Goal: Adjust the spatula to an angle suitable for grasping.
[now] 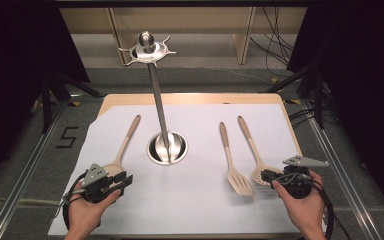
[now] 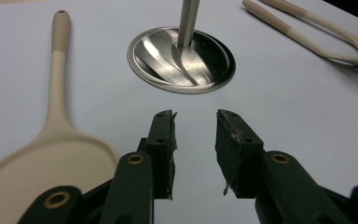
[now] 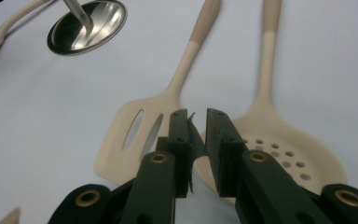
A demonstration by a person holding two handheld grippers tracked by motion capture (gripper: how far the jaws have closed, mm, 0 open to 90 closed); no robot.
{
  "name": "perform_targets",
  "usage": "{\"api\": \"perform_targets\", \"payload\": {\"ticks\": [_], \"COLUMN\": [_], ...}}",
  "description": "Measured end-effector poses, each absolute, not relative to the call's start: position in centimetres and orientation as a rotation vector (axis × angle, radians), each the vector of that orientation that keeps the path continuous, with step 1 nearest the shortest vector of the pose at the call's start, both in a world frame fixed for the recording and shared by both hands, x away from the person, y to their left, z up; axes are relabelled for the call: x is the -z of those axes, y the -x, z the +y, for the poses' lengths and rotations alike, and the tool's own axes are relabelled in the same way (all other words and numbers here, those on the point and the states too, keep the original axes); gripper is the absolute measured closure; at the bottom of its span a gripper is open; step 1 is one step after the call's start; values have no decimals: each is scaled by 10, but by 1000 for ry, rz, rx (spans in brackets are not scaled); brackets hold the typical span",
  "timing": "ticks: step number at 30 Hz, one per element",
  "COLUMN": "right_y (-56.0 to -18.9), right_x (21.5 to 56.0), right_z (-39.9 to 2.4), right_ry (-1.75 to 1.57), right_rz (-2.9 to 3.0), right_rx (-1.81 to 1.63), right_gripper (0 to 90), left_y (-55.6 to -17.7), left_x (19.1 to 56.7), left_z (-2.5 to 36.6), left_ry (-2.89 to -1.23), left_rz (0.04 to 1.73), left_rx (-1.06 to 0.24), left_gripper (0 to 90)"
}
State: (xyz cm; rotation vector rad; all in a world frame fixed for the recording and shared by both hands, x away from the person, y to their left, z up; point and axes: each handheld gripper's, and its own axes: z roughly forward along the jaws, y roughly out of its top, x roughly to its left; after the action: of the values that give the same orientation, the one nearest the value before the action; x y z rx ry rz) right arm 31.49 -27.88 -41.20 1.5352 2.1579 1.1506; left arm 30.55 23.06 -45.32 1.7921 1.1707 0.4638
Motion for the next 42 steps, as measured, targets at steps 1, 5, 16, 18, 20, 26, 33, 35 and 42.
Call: {"api": "perform_targets", "payload": {"ticks": [1, 5, 16, 18, 20, 26, 33, 35, 42], "right_y": [-315, -316, -313, -313, -312, -315, -315, -315, -315], "right_x": [411, 410, 410, 409, 410, 412, 411, 411, 412], "right_z": [-279, -284, -280, -280, -279, -283, -284, -284, -285], "right_ry": [-1513, -1464, -1405, -1415, -1466, -1496, -1458, -1437, -1462], "right_rz": [2152, 2148, 2167, 2172, 2151, 2143, 2154, 2162, 2171], "right_rx": [-1150, -1130, -1022, -1022, -1024, -1041, -1028, -1013, -1040], "right_gripper": [818, 874, 900, 900, 900, 899, 891, 889, 884], "left_y": [-305, -305, -314, -320, -327, -340, -347, -347, -346], "left_x": [453, 454, 450, 450, 453, 461, 465, 469, 471], "left_z": [231, 232, 240, 242, 241, 236, 225, 221, 231], "left_ry": [-1792, -1823, -1910, -2002, -2043, -2104, -2205, -2193, -2249], "left_rz": [1171, 1174, 1197, 1198, 1214, 1269, 1245, 1269, 1284], "left_rx": [-464, -483, -555, -547, -478, -465, -415, -436, -448], "left_gripper": [685, 730, 891, 892, 892, 894, 895, 895, 895]}}
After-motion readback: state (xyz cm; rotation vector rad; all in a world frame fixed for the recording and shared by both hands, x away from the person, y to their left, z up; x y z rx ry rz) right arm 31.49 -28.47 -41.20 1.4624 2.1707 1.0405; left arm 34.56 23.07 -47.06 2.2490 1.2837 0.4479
